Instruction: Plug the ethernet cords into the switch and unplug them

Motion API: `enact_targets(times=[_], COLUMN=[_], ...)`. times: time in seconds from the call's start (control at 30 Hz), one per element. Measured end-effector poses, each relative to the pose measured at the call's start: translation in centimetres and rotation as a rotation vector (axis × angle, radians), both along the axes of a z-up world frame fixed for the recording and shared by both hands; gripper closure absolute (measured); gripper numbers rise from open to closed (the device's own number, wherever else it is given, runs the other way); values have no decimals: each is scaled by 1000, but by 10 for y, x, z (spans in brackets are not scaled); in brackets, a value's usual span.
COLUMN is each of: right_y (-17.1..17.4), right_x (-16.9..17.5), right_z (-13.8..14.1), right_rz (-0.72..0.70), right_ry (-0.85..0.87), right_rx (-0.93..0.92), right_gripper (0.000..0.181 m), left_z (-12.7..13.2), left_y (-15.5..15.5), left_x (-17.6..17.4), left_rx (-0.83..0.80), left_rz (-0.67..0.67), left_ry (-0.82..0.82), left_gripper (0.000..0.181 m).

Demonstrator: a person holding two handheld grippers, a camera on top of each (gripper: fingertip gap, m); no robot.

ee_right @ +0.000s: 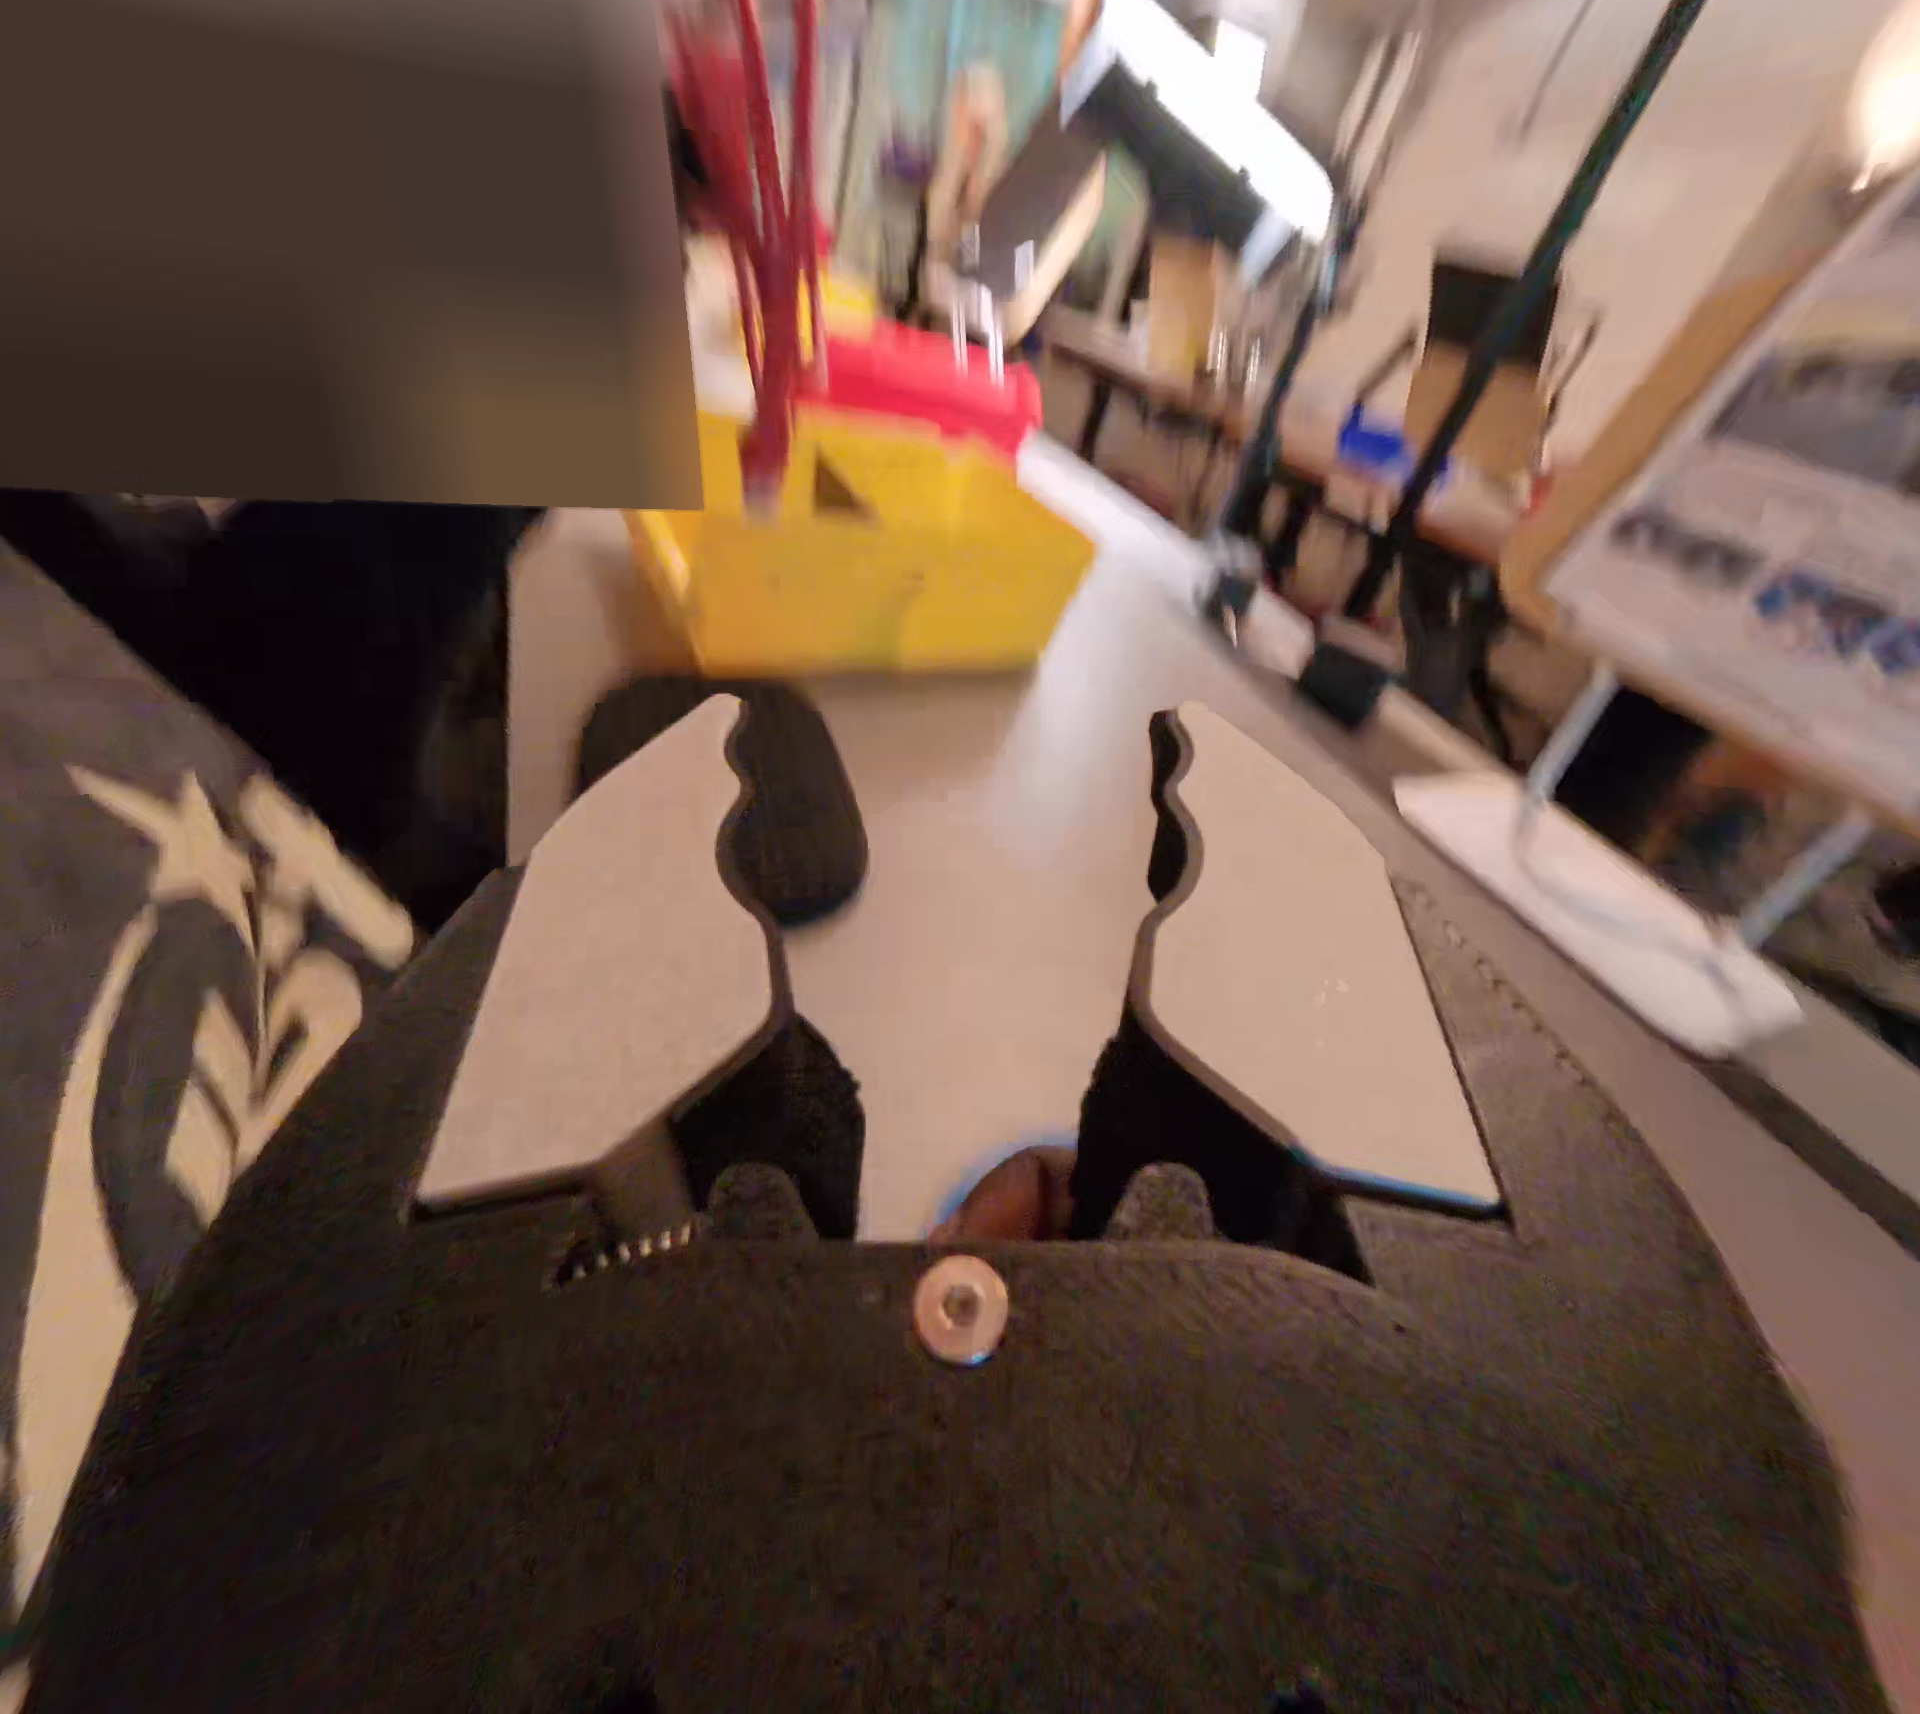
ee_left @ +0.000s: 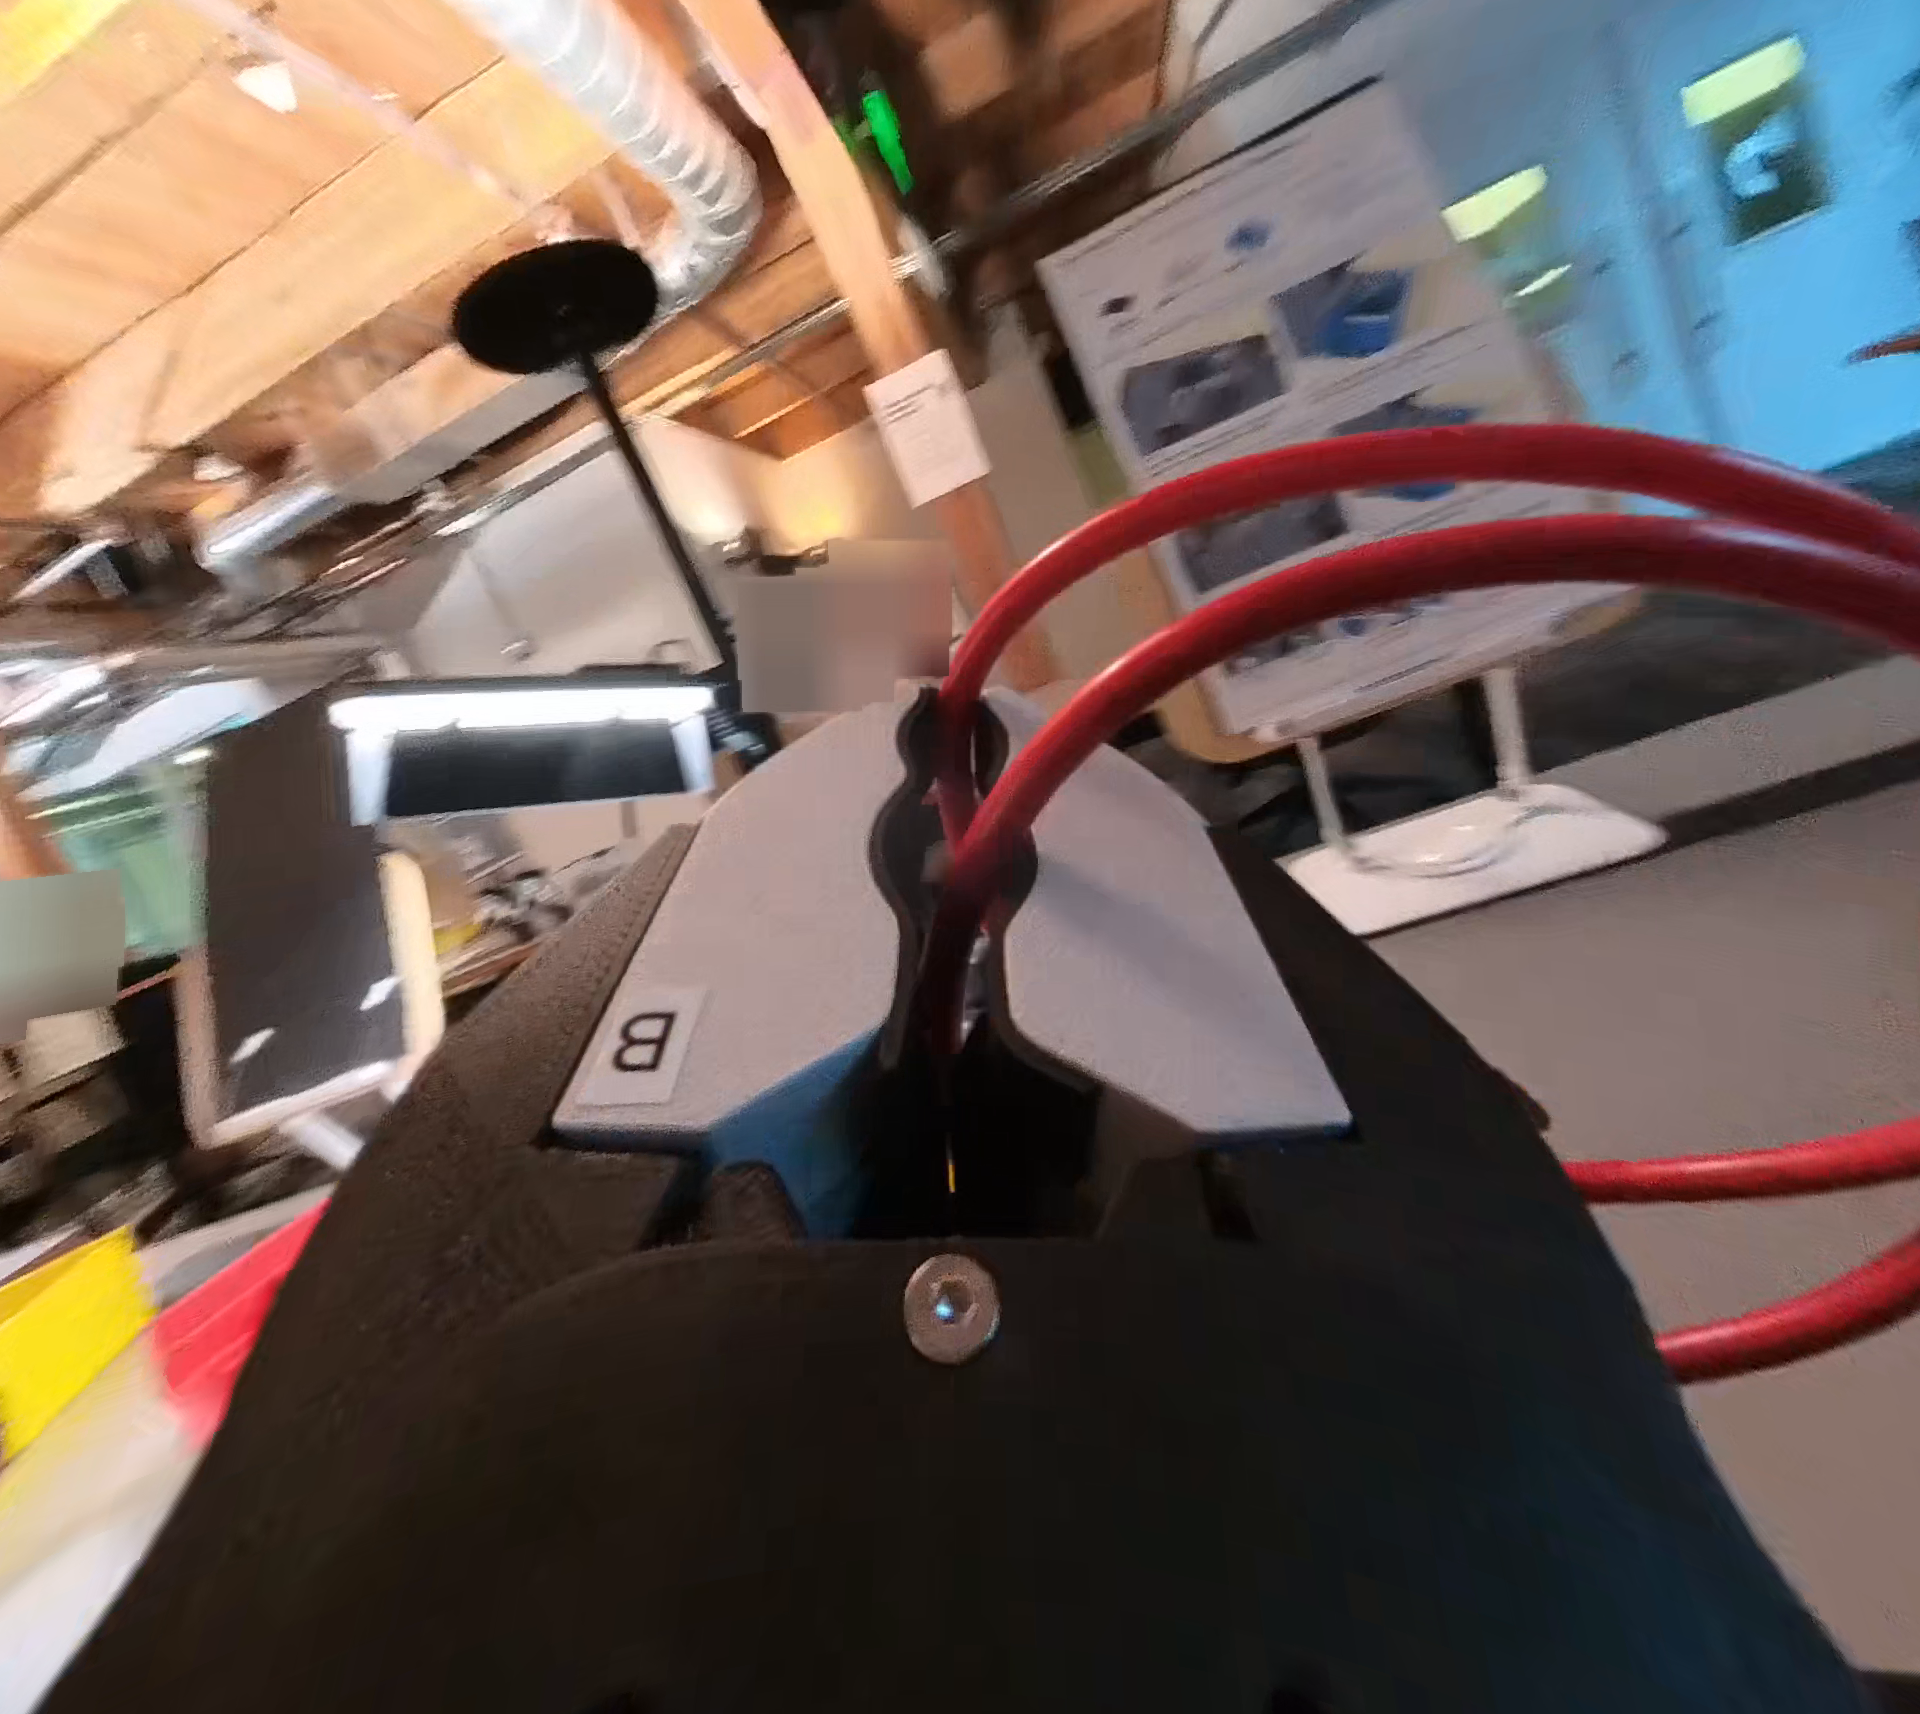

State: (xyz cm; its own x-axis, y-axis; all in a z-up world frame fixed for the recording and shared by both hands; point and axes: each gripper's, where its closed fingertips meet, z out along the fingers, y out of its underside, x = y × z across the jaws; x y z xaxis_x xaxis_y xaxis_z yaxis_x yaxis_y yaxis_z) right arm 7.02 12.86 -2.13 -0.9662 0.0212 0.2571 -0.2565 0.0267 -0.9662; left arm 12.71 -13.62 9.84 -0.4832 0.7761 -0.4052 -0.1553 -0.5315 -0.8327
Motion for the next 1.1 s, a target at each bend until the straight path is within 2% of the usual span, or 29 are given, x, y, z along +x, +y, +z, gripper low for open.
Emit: enact_targets(times=[0.1, 0.17, 0.3, 0.37, 0.43, 0.53, 0.63, 0.7, 0.73, 0.8, 0.87, 0.9, 1.0, 1.1], right_y=[-6, -7, -13, -13, -15, -20, -25, -27, -27, -26, -21, -18, -2, 22], right_x=[18, 21, 28, 21, 12, 4, -2, -8, -12, -20, -28, -34, -48, -61], right_z=[23, 26, 9, 5, 0, -14, -22, -31, -37, -44, -41, -37, -17, 11], right_rz=[63, 49, 56, -1, -56, -109, -150, -190, -209, -254, -284, -300, -305, -314], right_ry=[-11, 17, 165, 181, 137, 3, -115, -150, -155, -139, -79, -48, 23, 72], right_rx=[-316, -386, -234, -179, -126, -9, 32, 73, 105, 147, 131, 111, -7, -177], right_gripper=[110, 115, 121, 127, 137, 136, 137, 151, 165, 167, 167, 167, 168, 169], left_z=[-29, -49, -77, -79, -76, -70, -70, -70, -69, -70, -74, -77, -82, -59], left_y=[48, 73, 104, 114, 121, 129, 137, 143, 145, 151, 161, 167, 187, 193], left_x=[-35, -55, -84, -94, -98, -98, -96, -94, -93, -93, -92, -90, -73, -39], left_rx=[-57, -122, -246, -293, -342, -367, -394, -428, -438, -447, -438, -429, -352, -237], left_rz=[-114, -151, -174, -166, -132, -85, -56, -37, -33, -56, -145, -227, -580, -975], left_ry=[-136, -227, -395, -411, -403, -357, -333, -322, -315, -322, -341, -362, -437, -325], left_gripper=[175, 175, 175, 175, 175, 175, 175, 176, 175, 174, 169, 161, 132, 132])
